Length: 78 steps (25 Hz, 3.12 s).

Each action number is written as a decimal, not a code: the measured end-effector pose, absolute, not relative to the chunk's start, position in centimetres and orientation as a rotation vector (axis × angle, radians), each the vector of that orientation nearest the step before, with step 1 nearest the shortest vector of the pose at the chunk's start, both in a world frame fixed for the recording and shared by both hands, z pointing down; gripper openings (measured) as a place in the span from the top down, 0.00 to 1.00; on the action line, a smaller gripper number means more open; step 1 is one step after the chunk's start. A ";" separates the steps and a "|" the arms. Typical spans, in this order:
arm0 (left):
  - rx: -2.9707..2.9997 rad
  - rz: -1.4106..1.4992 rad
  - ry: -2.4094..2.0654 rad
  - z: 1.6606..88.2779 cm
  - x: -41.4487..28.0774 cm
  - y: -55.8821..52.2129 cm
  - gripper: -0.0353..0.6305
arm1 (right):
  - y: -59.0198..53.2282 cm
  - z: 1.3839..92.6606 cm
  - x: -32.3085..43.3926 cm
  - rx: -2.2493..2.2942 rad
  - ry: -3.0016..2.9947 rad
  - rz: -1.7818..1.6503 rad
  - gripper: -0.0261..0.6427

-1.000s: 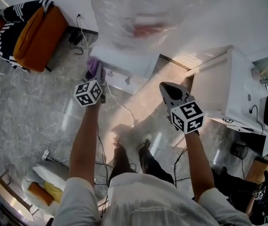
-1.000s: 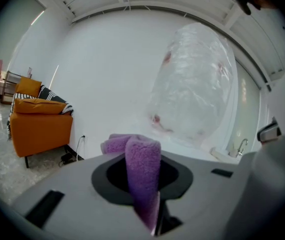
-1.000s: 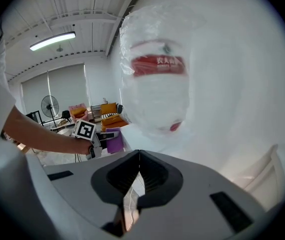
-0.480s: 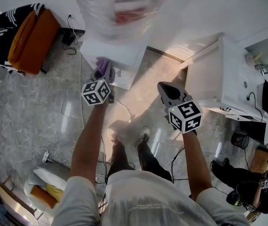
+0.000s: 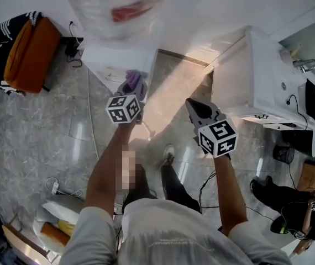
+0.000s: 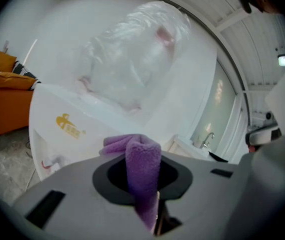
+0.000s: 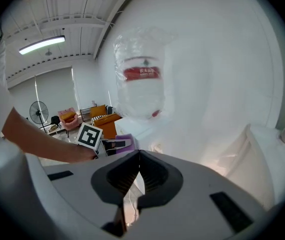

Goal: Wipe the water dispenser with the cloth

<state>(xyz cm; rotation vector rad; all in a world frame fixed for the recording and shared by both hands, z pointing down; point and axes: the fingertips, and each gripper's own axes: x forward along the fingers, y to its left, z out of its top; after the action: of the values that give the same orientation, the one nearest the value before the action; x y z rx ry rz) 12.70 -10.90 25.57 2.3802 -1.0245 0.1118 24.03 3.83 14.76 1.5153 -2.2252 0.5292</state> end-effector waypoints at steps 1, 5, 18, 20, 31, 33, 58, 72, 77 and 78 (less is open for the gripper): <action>2.419 0.146 -0.983 25.5 13.8 -10.2 0.85 | 4.1 14.9 24.3 1.523 -2.220 0.534 0.94; 2.484 0.140 -0.814 24.6 17.2 -7.9 0.85 | 4.8 15.0 24.9 1.549 -2.210 0.544 0.94; 2.501 0.185 -1.173 23.4 4.0 -9.0 0.85 | 2.1 15.3 20.1 1.457 -2.264 0.552 0.94; 2.440 0.199 -1.279 23.6 0.3 -10.2 0.85 | 1.0 15.8 18.1 1.419 -2.284 0.569 0.94; 2.267 0.008 -1.392 22.1 -8.6 -18.6 0.85 | -4.2 17.9 10.7 1.320 -2.311 0.665 0.94; 2.206 -0.081 -1.323 22.5 -8.5 -20.3 0.85 | -5.0 18.6 10.0 1.316 -2.301 0.687 0.94; 1.756 -0.112 -1.157 45.5 -8.9 -25.2 0.85 | -7.2 29.3 11.5 1.327 -2.085 0.801 0.94; 1.774 0.131 -1.068 50.0 -5.9 -13.9 0.85 | -6.0 31.0 11.3 1.340 -2.135 0.883 0.94; 1.771 0.041 -0.987 44.9 -0.3 -9.2 0.85 | -4.5 28.5 14.6 1.371 -2.143 0.880 0.94; 1.778 0.021 -0.973 43.7 0.9 -8.6 0.85 | -4.0 28.1 15.4 1.380 -2.140 0.883 0.94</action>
<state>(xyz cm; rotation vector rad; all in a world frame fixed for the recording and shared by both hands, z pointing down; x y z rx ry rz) 0.89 -8.56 43.66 1.7780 -0.9729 0.0215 15.40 -3.97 28.07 1.3797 -2.1396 0.8833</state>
